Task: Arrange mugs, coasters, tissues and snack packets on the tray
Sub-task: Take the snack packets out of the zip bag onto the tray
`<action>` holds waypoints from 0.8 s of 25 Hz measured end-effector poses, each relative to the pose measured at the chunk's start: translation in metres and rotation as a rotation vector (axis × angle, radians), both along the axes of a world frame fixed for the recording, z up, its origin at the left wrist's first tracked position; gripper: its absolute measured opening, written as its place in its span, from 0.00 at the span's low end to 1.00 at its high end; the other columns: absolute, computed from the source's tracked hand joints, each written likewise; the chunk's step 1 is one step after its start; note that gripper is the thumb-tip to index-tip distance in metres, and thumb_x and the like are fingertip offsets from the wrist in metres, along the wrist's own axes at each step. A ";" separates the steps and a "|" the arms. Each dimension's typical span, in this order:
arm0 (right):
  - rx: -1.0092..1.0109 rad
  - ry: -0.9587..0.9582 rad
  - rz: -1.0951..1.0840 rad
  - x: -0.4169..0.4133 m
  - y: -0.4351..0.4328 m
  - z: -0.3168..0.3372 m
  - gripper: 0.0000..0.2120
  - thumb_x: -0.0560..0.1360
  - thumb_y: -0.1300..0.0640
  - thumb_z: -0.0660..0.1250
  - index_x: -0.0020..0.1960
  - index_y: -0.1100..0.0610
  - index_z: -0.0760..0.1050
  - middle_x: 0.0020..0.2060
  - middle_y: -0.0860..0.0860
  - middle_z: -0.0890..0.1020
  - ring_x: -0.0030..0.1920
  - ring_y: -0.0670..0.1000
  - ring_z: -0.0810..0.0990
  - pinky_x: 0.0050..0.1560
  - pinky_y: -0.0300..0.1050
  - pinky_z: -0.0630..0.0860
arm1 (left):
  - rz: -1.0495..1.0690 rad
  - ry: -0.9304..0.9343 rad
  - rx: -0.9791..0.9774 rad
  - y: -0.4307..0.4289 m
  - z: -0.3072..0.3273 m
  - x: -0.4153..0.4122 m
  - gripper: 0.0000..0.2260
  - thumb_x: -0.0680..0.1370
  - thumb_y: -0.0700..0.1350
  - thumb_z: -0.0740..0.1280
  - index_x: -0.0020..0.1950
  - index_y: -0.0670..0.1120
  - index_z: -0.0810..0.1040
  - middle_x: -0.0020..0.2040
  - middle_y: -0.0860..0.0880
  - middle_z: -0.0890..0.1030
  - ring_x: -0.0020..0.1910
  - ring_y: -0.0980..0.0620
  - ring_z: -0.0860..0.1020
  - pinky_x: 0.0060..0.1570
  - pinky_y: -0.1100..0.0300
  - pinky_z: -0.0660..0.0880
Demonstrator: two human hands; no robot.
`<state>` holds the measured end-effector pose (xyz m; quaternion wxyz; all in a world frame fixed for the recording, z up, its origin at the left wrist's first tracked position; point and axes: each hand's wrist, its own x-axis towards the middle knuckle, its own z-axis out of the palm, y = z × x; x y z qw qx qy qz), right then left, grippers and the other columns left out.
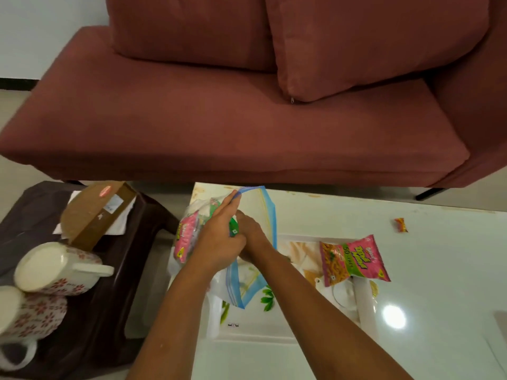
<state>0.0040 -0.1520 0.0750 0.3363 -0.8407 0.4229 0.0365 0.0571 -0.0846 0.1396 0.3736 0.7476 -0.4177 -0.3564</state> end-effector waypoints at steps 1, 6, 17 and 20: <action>-0.022 0.083 0.025 0.009 -0.001 -0.004 0.18 0.77 0.54 0.60 0.66 0.59 0.68 0.62 0.59 0.76 0.62 0.59 0.75 0.61 0.52 0.70 | -0.007 0.004 -0.001 0.002 0.000 0.004 0.36 0.71 0.28 0.61 0.76 0.50 0.60 0.76 0.57 0.59 0.74 0.60 0.58 0.61 0.75 0.61; 0.082 0.180 0.083 0.020 -0.008 -0.010 0.18 0.79 0.66 0.56 0.68 0.68 0.65 0.69 0.66 0.68 0.70 0.64 0.65 0.70 0.54 0.63 | -0.026 0.016 0.010 0.006 -0.004 0.015 0.36 0.72 0.30 0.62 0.75 0.55 0.59 0.76 0.61 0.58 0.67 0.68 0.56 0.52 0.80 0.63; -0.066 0.000 -0.124 0.006 0.016 0.031 0.06 0.71 0.63 0.64 0.40 0.60 0.79 0.39 0.57 0.82 0.42 0.56 0.80 0.39 0.44 0.70 | 0.054 -0.080 0.012 0.005 -0.002 0.013 0.35 0.73 0.30 0.61 0.77 0.52 0.56 0.77 0.59 0.56 0.67 0.66 0.57 0.46 0.85 0.60; -0.162 -0.143 -0.218 -0.017 0.017 0.055 0.09 0.73 0.64 0.62 0.49 0.60 0.80 0.46 0.56 0.81 0.47 0.55 0.80 0.46 0.45 0.74 | 0.107 -0.118 0.001 0.001 -0.002 0.010 0.33 0.75 0.32 0.62 0.77 0.51 0.57 0.78 0.56 0.56 0.71 0.52 0.66 0.55 0.74 0.68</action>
